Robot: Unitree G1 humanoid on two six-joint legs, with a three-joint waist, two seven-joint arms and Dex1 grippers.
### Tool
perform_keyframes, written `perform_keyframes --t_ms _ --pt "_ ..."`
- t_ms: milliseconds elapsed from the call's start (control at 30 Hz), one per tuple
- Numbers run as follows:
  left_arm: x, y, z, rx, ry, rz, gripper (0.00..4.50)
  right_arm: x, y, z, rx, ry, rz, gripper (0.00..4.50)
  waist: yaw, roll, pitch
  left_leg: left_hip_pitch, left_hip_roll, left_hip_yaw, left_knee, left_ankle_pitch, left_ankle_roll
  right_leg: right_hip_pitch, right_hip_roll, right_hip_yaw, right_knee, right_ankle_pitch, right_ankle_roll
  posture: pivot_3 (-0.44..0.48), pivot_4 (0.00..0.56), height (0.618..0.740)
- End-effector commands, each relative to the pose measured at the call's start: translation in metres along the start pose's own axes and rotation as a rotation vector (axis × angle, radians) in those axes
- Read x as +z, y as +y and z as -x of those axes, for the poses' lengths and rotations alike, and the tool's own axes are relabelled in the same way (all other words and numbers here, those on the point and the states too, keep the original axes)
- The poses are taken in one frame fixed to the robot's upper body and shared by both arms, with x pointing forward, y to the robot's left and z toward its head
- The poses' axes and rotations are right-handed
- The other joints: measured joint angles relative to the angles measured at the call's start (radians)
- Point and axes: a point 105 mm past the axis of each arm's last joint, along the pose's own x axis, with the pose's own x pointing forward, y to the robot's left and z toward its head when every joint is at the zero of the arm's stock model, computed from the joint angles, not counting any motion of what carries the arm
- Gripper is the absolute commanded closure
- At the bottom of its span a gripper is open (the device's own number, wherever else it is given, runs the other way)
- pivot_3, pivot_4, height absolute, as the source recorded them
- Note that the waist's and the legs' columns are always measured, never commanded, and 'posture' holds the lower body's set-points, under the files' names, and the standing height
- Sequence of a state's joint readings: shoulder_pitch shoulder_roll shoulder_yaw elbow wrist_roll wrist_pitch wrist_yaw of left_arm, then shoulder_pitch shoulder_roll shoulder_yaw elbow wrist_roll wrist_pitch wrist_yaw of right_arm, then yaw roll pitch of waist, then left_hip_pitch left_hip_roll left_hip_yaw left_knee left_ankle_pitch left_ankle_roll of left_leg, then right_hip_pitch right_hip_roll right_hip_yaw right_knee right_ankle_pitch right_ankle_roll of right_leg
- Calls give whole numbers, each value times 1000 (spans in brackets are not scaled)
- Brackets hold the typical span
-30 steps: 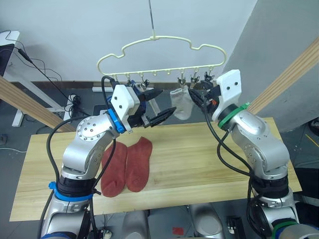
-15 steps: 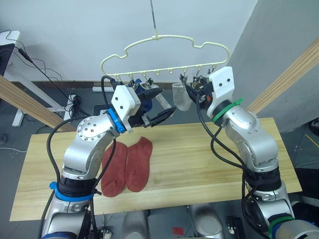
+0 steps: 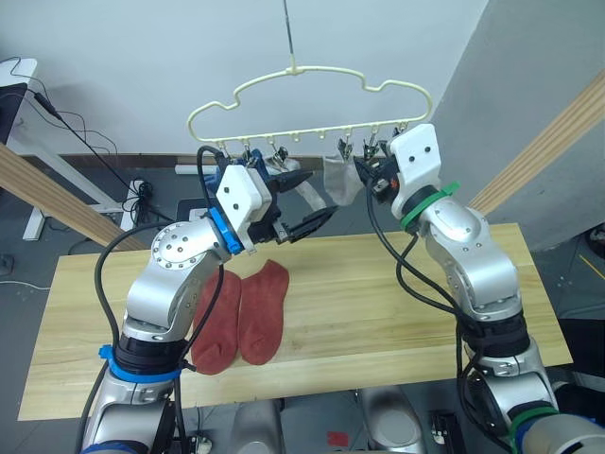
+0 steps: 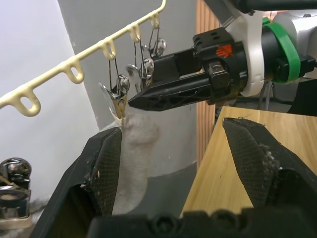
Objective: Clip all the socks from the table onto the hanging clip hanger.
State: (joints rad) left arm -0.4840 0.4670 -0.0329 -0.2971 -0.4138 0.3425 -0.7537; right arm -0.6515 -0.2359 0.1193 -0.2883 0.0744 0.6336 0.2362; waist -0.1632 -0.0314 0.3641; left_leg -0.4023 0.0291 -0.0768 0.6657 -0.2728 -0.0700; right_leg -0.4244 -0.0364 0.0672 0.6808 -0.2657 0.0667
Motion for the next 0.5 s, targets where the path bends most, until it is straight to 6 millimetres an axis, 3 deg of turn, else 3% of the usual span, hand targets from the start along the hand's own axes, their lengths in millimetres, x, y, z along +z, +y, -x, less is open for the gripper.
perform_keyframes --t_ms 33,500 --pt "5 -1 1 1 -19 -27 911 17 0 0 -7 -50 -35 2064 0 0 0 0 0 0 0 0 0 0 0 0 0 0 0 -211 315 733" --pt "2 -2 1 9 -9 -30 911 22 22 -8 82 -62 -4 2064 0 0 0 0 0 0 0 0 0 0 0 0 0 0 0 -205 320 733"
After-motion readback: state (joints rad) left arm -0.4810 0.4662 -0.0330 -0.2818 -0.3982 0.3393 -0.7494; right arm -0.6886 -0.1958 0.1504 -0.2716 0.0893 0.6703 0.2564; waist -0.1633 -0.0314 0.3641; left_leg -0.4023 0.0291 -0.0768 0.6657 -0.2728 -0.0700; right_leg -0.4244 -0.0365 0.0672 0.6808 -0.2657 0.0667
